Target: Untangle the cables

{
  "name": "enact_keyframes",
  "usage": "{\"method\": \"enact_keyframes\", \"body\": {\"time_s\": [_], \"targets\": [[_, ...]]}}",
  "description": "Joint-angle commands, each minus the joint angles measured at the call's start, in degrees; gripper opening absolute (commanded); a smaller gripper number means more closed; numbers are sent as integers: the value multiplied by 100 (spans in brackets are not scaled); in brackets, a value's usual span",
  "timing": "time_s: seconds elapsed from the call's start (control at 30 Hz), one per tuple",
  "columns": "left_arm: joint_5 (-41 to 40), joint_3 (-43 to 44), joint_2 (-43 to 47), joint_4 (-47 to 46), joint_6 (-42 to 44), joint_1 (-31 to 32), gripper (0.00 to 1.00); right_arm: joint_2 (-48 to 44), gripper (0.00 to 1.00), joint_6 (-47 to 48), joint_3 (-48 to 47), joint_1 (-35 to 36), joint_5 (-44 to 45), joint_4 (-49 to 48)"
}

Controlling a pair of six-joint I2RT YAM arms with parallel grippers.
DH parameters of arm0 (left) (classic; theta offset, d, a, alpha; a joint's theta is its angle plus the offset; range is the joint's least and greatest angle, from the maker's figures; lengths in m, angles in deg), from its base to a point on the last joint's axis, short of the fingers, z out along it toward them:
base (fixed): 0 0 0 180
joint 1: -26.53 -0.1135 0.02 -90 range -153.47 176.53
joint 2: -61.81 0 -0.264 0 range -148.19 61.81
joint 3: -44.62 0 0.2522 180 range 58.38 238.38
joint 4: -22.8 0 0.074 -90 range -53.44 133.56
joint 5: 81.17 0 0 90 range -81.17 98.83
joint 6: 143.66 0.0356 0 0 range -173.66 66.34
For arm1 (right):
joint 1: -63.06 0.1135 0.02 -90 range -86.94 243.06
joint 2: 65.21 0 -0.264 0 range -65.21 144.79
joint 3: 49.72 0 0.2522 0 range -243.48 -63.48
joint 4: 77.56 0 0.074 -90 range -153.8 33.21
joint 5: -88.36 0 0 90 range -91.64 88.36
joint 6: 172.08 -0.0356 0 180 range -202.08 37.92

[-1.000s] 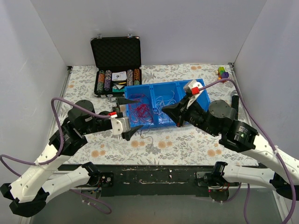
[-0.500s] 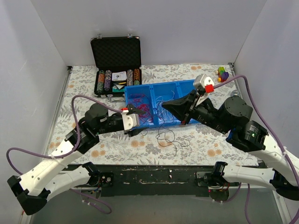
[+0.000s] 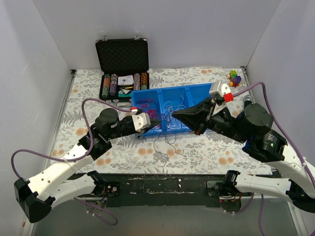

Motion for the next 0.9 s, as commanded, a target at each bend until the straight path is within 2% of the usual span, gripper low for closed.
{"method": "enact_keyframes", "body": {"time_s": [0.0, 0.07, 0.2, 0.23, 0.27, 0.3, 0.37, 0.47, 0.6, 0.73, 0.87], "targets": [[-143, -151, -66, -239, 156, -10, 0, -59, 1, 73, -62, 15, -59, -234], [-275, -186, 74, -439, 279, -10, 0, -41, 1, 65, -115, 15, -103, -137], [-154, -73, 303, -135, 429, -10, 0, -23, 1, 30, -54, 15, -94, -128], [-57, -11, 373, -21, 385, -10, 8, -23, 1, 21, -45, 6, -77, -137], [48, 42, 444, 85, 341, -10, 22, -32, 1, 21, -19, 24, -50, -154], [171, 86, 523, 208, 271, -10, 29, -32, 1, 12, 8, 15, -33, -172], [400, 121, 672, 454, 139, -2, 41, -41, 1, -5, 43, 15, -50, -224], [576, -19, 839, 648, 138, -10, 47, -15, 1, -23, 78, 15, -112, -330], [446, -64, 682, 412, -1, -2, 49, 38, 1, -128, 52, 24, -235, -409], [330, -142, 445, -54, 24, -2, 38, 82, 1, -225, 60, 15, -340, -444], [-64, -274, 278, -590, 86, -2, 33, 126, 1, -269, 61, 15, -428, -462]]}}
